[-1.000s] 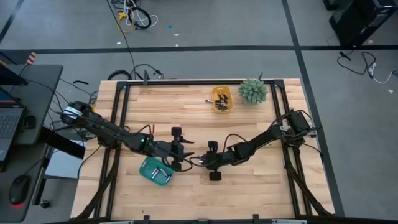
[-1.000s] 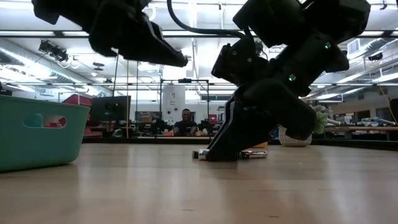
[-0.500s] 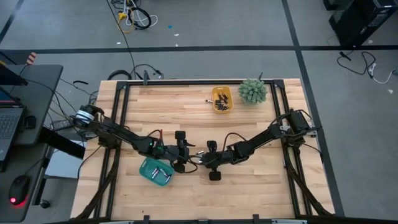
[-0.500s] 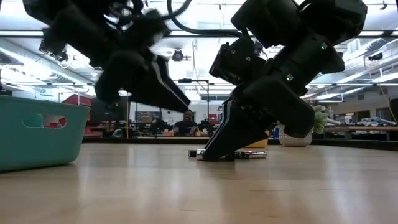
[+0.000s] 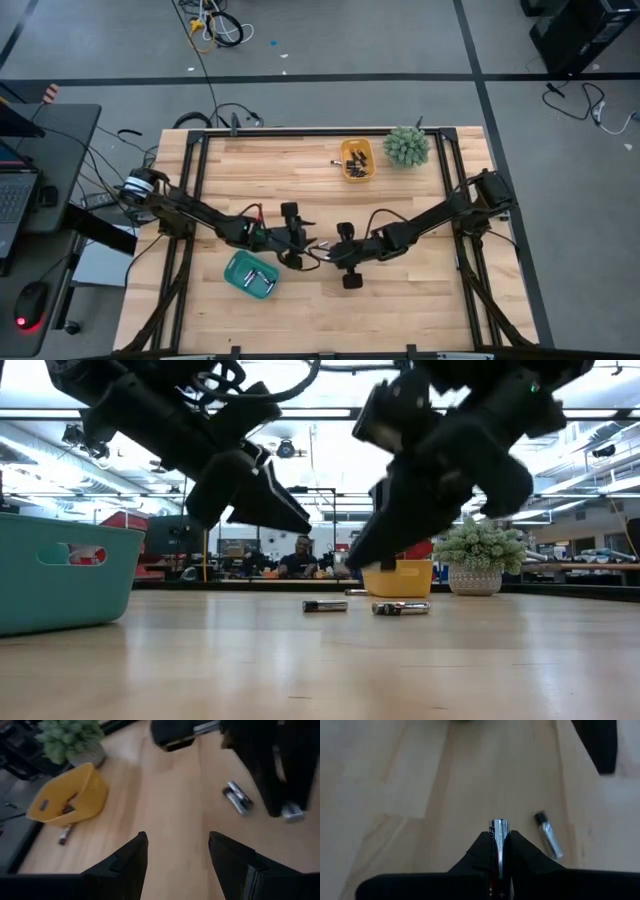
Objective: Sort batteries
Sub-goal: Put the silver battery into the green bin
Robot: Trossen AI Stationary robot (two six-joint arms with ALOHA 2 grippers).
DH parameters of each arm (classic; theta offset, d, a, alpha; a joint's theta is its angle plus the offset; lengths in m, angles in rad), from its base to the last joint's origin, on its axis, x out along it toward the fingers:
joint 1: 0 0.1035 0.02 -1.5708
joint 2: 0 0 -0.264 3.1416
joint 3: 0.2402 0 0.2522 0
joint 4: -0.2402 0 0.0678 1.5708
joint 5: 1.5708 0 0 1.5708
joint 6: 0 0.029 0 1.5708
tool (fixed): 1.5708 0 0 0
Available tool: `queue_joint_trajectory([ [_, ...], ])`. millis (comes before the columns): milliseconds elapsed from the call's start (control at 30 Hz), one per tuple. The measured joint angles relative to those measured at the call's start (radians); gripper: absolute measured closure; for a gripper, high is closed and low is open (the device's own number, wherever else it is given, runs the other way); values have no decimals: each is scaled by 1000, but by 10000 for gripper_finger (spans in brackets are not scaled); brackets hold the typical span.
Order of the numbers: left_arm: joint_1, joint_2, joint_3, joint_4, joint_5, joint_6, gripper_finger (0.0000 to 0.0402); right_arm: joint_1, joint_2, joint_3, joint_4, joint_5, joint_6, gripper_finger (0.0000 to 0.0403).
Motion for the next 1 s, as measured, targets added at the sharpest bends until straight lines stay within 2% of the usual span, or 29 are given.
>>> queue_joint_trajectory([
  [133,-2,-43,0,-6,-21,0,195,1,-59,0,-8,48,-27,370],
  [300,-24,-135,0,-100,-47,-1,195,0,-127,2,-6,183,-79,370],
  [433,-44,-184,0,-143,-23,-11,195,-2,-137,2,38,250,-129,370],
  [600,-47,-172,0,-123,106,-16,195,-9,-129,2,159,258,-195,370],
  [767,-47,-170,-1,-91,110,-28,195,-10,-128,2,230,261,-241,370],
  [1000,-47,-181,-1,-47,97,-31,195,-10,-128,3,235,263,-274,370],
])
